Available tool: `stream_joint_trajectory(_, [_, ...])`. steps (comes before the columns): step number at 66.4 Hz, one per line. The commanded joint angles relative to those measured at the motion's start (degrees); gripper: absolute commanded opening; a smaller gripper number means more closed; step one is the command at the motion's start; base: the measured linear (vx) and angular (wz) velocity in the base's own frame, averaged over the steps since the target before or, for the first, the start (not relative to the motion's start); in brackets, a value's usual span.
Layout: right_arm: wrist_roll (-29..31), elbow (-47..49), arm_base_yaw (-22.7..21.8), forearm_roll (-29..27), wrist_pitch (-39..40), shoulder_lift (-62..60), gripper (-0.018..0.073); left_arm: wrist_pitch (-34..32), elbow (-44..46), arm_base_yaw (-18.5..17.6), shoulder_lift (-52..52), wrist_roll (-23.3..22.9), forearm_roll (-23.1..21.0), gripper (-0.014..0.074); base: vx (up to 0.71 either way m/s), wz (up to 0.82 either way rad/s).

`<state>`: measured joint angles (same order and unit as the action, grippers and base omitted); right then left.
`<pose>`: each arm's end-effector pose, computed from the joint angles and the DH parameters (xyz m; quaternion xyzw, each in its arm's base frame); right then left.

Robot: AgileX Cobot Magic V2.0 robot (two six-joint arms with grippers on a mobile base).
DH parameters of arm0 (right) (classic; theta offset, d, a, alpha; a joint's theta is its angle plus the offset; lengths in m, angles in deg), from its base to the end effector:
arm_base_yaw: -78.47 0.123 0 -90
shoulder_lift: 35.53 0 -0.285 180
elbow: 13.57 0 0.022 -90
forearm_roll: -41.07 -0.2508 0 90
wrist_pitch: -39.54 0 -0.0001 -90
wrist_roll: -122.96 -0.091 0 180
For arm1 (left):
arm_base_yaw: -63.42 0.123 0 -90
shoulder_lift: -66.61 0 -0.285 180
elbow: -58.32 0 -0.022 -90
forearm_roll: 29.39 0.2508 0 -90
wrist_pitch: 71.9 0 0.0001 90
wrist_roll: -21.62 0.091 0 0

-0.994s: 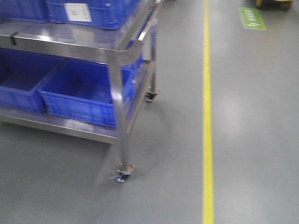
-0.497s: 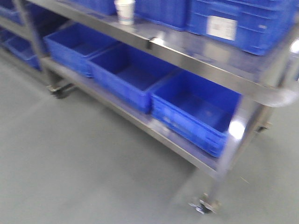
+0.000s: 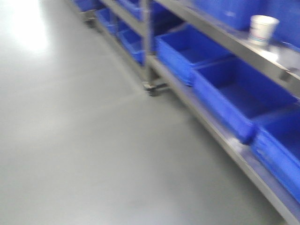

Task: Pour parts from conveyor to right shelf
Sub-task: 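Drive down the aisle between the blue bin shelves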

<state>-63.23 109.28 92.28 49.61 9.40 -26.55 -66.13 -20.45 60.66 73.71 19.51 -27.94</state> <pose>0.0300 0.0004 0.2795 -0.0723 0.7395 0.0458 0.6677 0.0567 -0.0025 0.1955 0.0122 0.7170 -0.0199 0.6966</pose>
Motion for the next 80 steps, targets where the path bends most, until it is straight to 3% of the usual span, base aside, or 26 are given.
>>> stream_joint_trajectory(1, [0.5, 1.6, -0.2, 0.8, 4.8, 0.9, -0.0005, -4.5, 1.1, -0.3, -0.7, -0.4, -0.4, -0.0006, 0.16, 0.84])
stream_joint_trajectory(38, [0.5, 1.6, -0.2, 0.8, 4.8, 0.9, -0.0005, -4.5, 1.1, -0.3, -0.7, -0.4, -0.4, -0.0006, 0.12, 0.71])
stream_joint_trajectory(80, [0.5, 1.6, -0.2, 0.8, 4.8, 0.9, -0.0005, -4.5, 1.1, -0.3, -0.7, -0.4, -0.4, -0.0006, 0.20, 0.19])
